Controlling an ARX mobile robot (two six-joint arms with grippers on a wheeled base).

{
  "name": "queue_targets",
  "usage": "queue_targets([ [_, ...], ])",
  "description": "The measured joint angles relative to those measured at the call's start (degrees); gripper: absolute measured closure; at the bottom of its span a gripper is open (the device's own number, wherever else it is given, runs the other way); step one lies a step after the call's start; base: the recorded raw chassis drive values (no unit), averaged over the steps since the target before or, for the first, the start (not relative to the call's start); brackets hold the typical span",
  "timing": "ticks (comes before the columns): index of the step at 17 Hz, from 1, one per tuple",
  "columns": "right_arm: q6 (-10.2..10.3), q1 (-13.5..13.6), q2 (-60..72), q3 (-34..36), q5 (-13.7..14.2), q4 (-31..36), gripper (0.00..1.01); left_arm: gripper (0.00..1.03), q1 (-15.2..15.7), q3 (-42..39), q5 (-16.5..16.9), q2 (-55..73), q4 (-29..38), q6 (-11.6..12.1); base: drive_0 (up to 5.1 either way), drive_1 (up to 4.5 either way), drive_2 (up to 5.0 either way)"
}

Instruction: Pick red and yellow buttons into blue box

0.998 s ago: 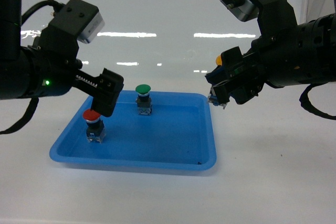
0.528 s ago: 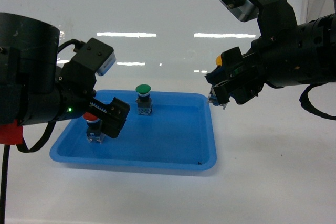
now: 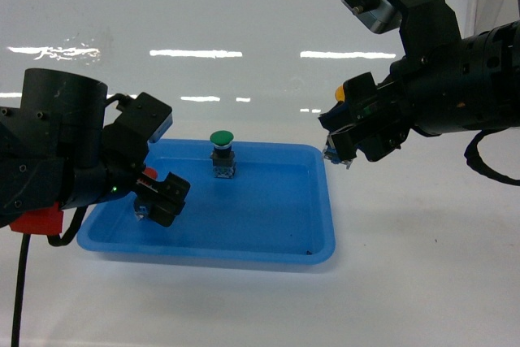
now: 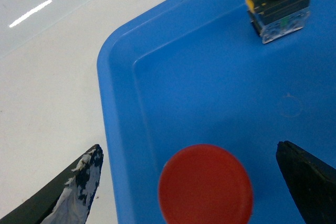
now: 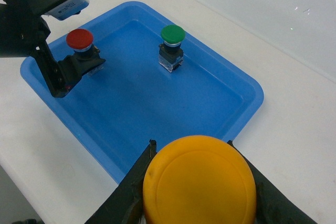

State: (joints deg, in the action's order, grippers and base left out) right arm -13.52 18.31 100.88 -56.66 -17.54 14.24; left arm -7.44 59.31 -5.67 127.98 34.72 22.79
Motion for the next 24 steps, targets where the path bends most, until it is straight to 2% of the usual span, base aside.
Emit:
queue_targets([
  [6,0.00,0.02,0.00,0.00,0.00,0.00,0.69,0.05,0.90,1.75,-0.35,0.68,-1.70,-1.84,0.0,0.00,0.0],
  [8,0.00,0.02,0.00,0.00,-0.02,0.00,0.69,0.05,0.72,2.05,0.85,0.68,-3.54,-3.30,0.0,0.00,0.0],
  [14,0.00,0.02,0.00,0.00,0.00,0.00,0.69,0.05,0.52,2.36,3.39,0.68,-6.36,-5.51,0.0,0.00,0.0],
  [16,0.00,0.02,0.00,0.00,0.00,0.00,0.69,0.05,0.35,2.51,4.96,0.68,-8.09,-8.31,0.0,0.00,0.0],
  [19,0.00,0.02,0.00,0.00,-0.02,0.00,0.69,0.05,0.50,2.91,5.64,0.68,-9.70,-10.67,0.0,0.00,0.0],
  [20,0.00,0.02,0.00,0.00,0.00,0.00,0.69,0.05,0.59,3.06,5.42,0.85,-9.14,-11.69,0.0,0.00,0.0],
  [24,0.00,0.02,0.00,0.00,-0.02,0.02,0.69,0.05,0.66,3.74,3.48,1.81,-10.34,-11.80,0.0,0.00,0.0],
])
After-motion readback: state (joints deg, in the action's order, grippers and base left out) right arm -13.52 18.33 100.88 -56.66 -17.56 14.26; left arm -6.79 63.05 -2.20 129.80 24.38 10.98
